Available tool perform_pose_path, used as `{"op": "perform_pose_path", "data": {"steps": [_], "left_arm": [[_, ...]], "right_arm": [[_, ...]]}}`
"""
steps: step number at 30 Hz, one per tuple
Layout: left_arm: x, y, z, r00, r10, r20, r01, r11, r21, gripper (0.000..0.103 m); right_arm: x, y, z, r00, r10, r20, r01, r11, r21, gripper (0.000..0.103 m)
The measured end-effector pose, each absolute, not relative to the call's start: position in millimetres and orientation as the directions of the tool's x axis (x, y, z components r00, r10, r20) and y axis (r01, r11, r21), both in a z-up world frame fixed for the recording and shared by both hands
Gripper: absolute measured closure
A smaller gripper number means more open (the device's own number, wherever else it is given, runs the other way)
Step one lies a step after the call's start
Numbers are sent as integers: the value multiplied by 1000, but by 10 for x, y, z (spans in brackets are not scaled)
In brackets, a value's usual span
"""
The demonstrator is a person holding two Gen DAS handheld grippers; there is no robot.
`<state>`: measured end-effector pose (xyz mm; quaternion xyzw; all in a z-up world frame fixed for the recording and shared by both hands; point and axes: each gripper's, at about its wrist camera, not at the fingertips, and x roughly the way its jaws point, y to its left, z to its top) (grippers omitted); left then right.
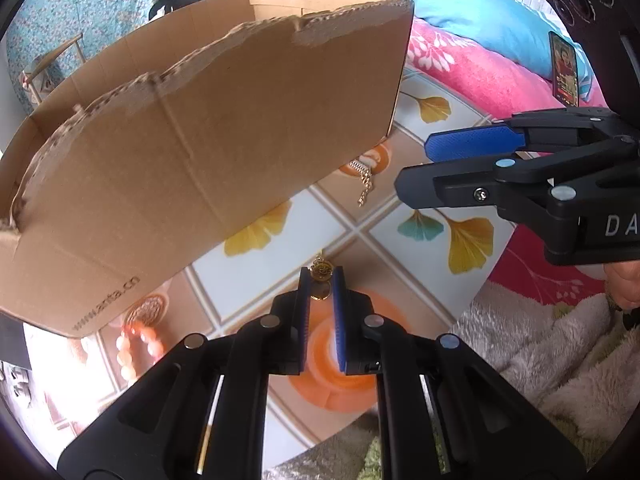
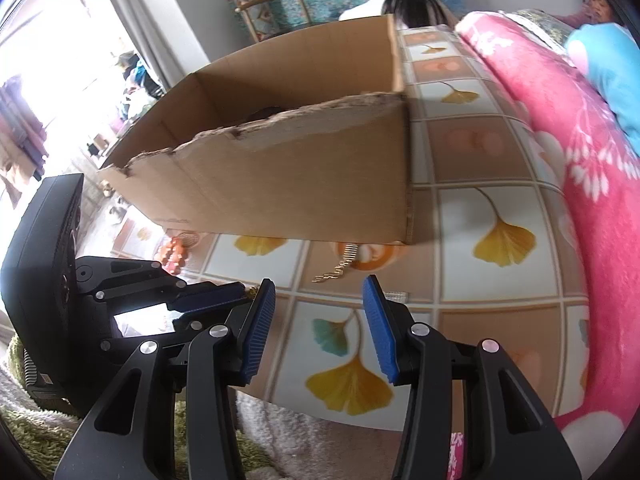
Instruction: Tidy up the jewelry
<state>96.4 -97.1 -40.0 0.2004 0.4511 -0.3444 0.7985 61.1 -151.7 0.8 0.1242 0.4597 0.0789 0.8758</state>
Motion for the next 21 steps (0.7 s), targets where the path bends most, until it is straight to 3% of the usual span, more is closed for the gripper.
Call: {"op": "perform_pose_path", "data": {"steps": [5,9,13,21], "left_arm": [[926,-900,-406,354,-364,-862,730,683,11,93],[889,-878,-400,362,-358,-861,737,675,29,93],[856,-832,-397,371,-355,-858,739,672,42,93],[818,-788,-402,377,-376,-846,747,664,38,93]], "right_arm": [[689,-1365,15,539,319,-780,-89,942,324,59],[769,-1251,-3,493,382,-782,-135,921,365,67],[858,-1135,-53,439,379,-815,-171,925,339,72],[1032,-874,-59,346,357,-868,-287,921,264,72]]}}
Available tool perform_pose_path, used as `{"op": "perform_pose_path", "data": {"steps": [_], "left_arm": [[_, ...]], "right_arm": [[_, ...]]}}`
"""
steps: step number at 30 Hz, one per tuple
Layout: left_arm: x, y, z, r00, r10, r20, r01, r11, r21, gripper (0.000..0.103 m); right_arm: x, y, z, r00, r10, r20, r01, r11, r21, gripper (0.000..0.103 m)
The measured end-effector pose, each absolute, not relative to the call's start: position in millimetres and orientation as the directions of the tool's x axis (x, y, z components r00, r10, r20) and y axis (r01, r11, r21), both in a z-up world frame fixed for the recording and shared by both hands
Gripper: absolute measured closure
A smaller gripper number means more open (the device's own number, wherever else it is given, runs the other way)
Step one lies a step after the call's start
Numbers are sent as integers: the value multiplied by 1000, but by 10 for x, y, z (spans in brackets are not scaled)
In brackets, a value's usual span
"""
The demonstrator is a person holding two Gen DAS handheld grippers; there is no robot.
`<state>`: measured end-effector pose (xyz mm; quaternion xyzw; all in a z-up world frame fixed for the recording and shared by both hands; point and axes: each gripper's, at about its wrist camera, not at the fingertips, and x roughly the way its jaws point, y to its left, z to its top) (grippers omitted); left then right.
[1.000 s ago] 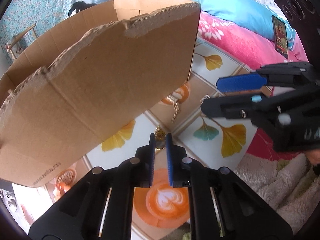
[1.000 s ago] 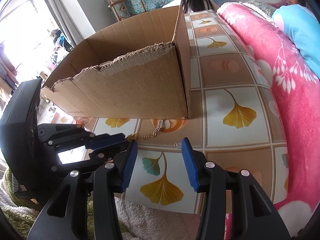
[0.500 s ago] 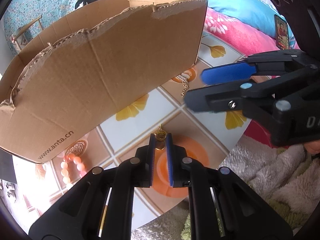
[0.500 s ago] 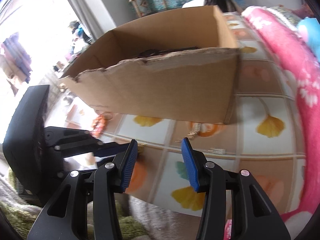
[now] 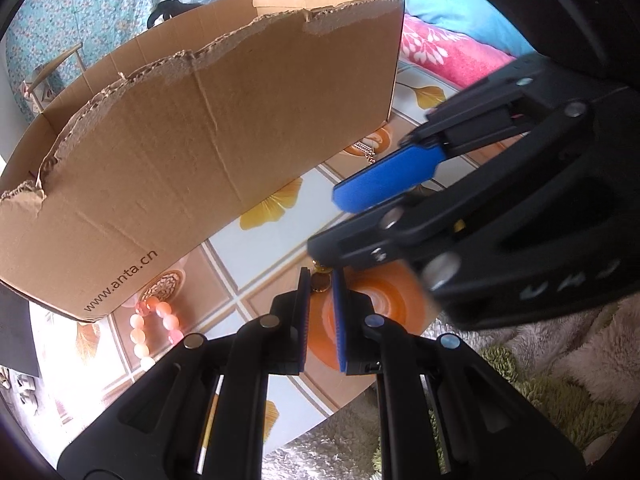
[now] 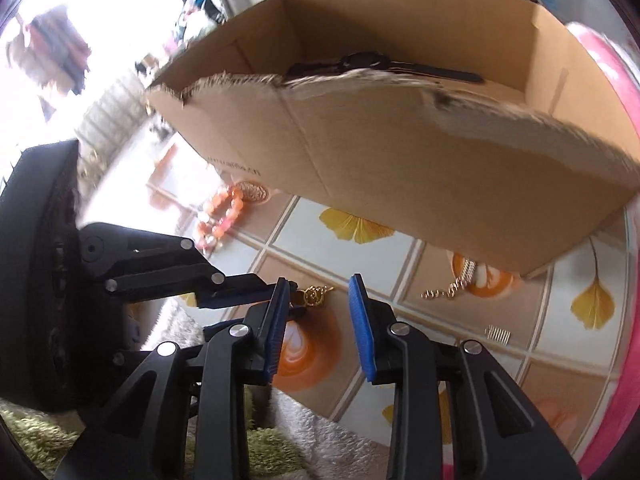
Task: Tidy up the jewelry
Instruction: 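Close the right tool on a small gold ring while the left tool holds its earring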
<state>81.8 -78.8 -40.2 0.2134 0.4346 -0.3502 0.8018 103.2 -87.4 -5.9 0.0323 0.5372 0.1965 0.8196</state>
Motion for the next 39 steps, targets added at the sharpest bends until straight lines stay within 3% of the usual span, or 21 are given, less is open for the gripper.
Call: {"op": "perform_pose_path", "data": {"steps": [6,15,25,39], "left_arm": [[783,-766,-402,378,-388,-841,752,658,35,93],[749,-745,-412,377,-402,-834,755,655,26,94],[752,-709,-414,378,-400,-835,756,654,29,94],[801,-719,-401,379,-400,-835,756,654,30,94]], "right_arm": [[1123,-765,-97,298,316,-901,-332,919,212,73],[1136,-793,-150,286,227,-931,-328,936,128,87],[1075,-1142,-108,323,171,-931,-204,973,108,87],[945,-1122,-68,347,166,-923,-273,959,70,87]]}}
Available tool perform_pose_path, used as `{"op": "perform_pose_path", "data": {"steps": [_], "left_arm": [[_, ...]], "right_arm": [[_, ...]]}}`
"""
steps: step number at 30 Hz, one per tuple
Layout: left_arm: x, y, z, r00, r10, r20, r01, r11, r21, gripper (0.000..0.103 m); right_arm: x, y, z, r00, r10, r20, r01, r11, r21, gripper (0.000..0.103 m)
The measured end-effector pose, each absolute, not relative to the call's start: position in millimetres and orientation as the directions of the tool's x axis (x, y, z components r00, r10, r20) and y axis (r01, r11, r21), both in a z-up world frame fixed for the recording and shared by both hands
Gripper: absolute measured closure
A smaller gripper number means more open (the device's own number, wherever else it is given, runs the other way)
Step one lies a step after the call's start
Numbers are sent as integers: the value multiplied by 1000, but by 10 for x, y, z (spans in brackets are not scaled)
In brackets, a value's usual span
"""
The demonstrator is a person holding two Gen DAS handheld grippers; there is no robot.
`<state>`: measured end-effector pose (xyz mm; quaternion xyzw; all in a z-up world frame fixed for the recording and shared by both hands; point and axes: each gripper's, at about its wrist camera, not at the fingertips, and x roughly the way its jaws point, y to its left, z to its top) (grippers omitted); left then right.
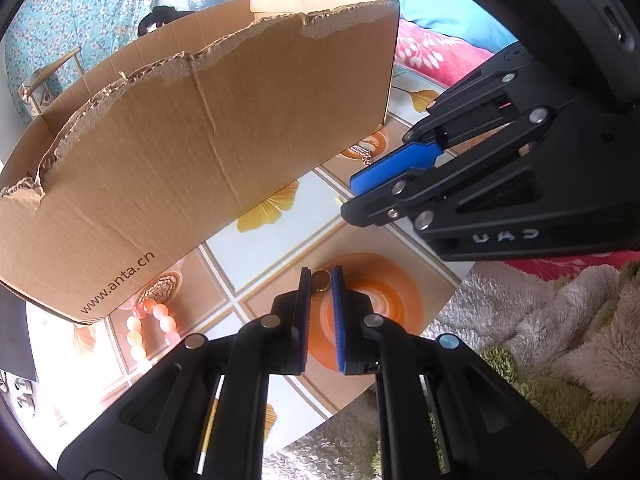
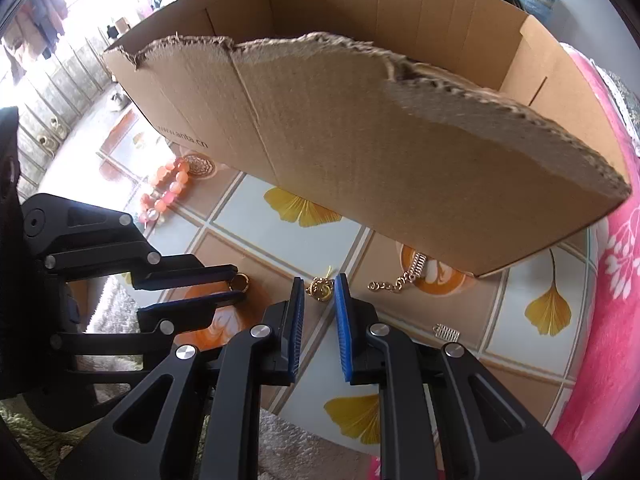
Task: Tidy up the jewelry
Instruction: 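Close the right tool on a small gold ring while the left tool holds its earring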
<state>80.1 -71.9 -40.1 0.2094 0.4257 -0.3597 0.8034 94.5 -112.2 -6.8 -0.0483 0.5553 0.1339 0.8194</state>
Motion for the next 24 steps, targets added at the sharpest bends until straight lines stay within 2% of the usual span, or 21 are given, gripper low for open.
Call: {"op": "perform_pose_path", "data": {"steps": [8,9,17,24], "left_arm": [[802,-699,-413,379,-403,-833,754,656,26,93],[801,-699,-412,379,-403,-833,754,656,26,93],[805,-697,-412,380,-403,-833,753,657,25,94],[813,-694,-428,383,-401,-832,748,663,25,94]], "right_arm": [[982,-902,-152,352,158,-923,-290,956,53,87],[981,-904,-151,352,161,-922,-286,956,58,90],[926,-1030,-127,352,212,-912,-232,963,135,92],[825,-1203,105,404,288,-868,-194,955,226,92]]}}
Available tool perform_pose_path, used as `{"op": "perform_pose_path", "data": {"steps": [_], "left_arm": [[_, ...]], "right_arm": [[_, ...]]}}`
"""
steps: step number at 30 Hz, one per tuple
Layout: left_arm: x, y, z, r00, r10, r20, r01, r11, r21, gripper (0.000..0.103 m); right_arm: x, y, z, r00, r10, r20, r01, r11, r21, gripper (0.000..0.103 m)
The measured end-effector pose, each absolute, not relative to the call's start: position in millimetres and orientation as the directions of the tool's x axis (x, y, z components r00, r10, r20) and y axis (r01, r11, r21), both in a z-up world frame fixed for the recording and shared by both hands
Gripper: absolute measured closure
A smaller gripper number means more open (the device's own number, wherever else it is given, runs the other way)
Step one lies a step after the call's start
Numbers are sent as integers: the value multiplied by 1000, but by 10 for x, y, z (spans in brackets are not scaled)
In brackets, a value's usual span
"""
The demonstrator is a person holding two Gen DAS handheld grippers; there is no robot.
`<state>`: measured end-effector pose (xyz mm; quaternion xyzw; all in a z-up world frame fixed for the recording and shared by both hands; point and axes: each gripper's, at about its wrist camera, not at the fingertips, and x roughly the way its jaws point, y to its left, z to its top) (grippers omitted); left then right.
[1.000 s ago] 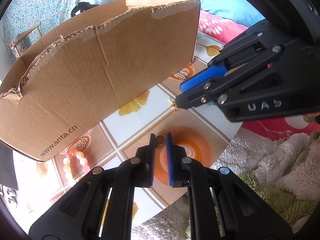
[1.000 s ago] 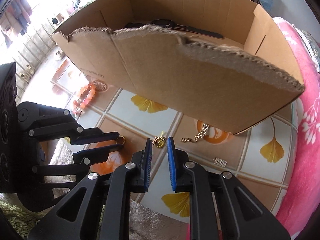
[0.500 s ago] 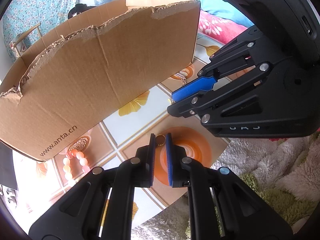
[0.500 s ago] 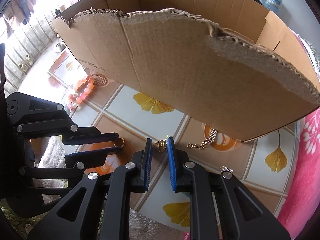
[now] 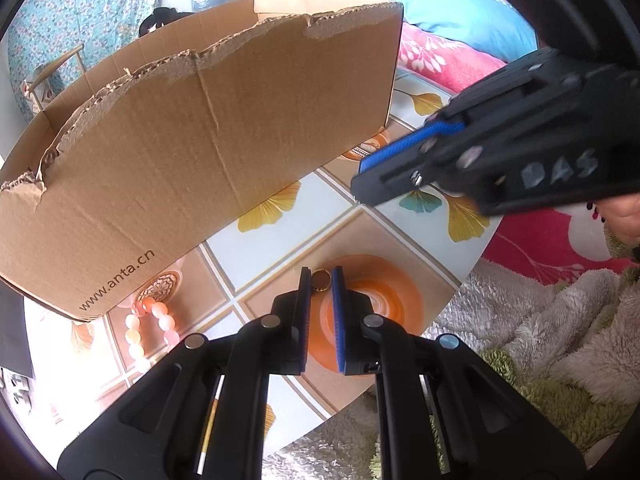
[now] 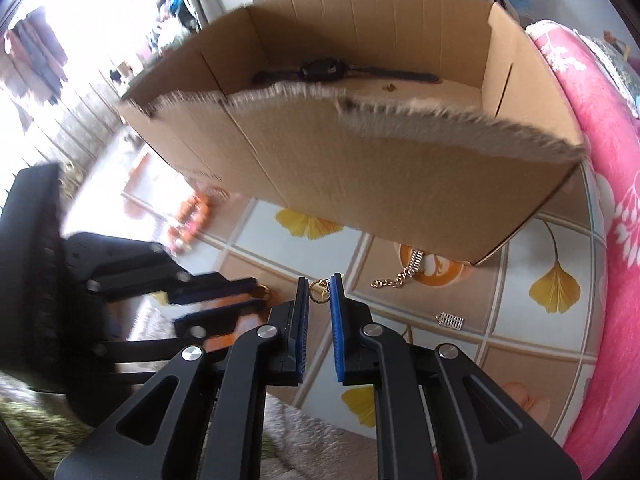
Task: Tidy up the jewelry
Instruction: 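Close the right tool on a small gold ring while the left tool holds its earring, then carry both gold pieces over the box with both tools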
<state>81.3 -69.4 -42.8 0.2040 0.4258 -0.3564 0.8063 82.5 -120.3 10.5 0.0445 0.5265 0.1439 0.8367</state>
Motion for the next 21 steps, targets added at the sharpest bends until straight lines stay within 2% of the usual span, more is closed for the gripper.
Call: {"op": "perform_pose_path", "data": {"steps": [2,5,8,10,11,14,21], "left_arm": [[813,-691,-425,385,-399,-832,749,662,29,94],[808,-692,-416,388,-393,-834,747,664,35,94],[801,-690,-388,389,-395,-832,743,669,30,94],[808,-687,-361,392,-399,-829,739,673,26,94],[805,-677,-343,396,-402,-826,737,675,25,94],[816,-662,-289,397,-414,-819,732,681,10,94],[796,-639,-180,416,-410,-811,728,685,27,94]], "right_arm": [[802,-1228,134,411,261,-873,-181,962,203,92],[773,-1290,243,436,304,-847,-184,952,246,92],[774,-1276,185,429,266,-863,-177,962,209,92],[760,-1310,171,417,348,-840,-162,938,308,92],[754,-1319,198,424,354,-834,-163,935,314,92],[742,-1292,162,434,280,-856,-162,959,232,92],[731,-1326,111,440,307,-844,-146,952,270,92]]}}
